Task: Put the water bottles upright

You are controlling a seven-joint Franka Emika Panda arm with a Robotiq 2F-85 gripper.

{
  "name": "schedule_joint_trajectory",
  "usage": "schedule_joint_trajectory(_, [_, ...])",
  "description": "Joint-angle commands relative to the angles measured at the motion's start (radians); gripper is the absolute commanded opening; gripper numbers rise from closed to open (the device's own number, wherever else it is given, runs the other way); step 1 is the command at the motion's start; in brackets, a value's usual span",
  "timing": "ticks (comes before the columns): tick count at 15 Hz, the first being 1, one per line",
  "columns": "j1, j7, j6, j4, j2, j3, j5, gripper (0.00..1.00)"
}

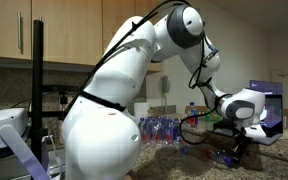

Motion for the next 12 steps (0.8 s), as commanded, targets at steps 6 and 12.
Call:
schedule_joint_trajectory(6, [-0.066, -0.157, -0.002, -0.034, -0.041, 0.060, 0.081, 0.32])
schedule_joint_trajectory(12, [-0.056, -0.159, -0.066, -0.024, -0.039, 0.065, 0.109, 0.68])
